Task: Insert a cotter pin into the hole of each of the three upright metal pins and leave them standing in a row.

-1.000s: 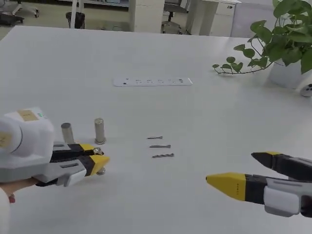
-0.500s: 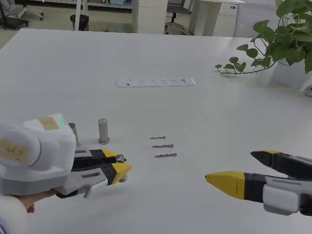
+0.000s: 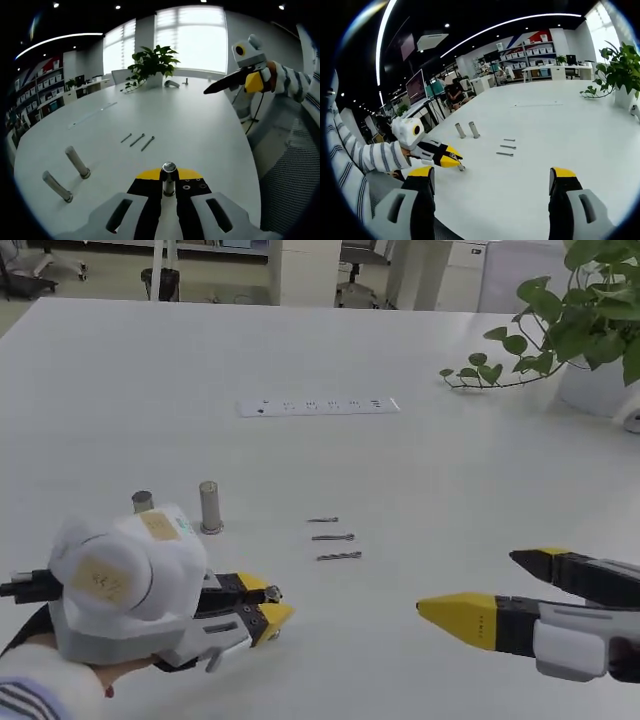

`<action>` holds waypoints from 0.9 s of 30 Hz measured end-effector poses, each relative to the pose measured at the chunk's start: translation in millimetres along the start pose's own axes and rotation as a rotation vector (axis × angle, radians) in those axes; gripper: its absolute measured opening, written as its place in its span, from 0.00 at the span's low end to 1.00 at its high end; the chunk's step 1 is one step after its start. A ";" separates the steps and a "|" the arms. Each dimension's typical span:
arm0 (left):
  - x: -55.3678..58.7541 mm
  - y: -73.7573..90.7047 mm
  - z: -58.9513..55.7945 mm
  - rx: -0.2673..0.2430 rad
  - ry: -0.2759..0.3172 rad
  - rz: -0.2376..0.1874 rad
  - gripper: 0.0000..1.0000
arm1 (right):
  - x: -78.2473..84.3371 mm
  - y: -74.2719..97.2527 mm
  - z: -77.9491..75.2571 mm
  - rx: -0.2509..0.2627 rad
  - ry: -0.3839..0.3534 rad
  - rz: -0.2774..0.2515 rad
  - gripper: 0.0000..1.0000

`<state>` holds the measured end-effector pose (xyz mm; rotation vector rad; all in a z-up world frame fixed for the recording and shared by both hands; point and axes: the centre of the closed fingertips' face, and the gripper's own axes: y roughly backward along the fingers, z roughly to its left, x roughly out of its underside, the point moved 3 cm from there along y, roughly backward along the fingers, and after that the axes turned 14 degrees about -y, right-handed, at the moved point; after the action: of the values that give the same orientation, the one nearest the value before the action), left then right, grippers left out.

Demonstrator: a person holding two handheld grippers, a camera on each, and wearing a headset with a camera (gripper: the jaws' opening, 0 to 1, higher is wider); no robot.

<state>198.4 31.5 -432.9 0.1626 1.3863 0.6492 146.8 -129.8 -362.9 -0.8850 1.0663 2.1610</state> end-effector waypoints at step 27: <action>9.5 1.3 -1.6 0.023 0.017 0.002 0.06 | 1.5 -3.2 3.0 -0.006 0.012 0.011 0.93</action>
<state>196.9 37.0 -440.8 0.1767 1.4102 0.6375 147.3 -125.3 -364.1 -0.8984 1.0734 2.1721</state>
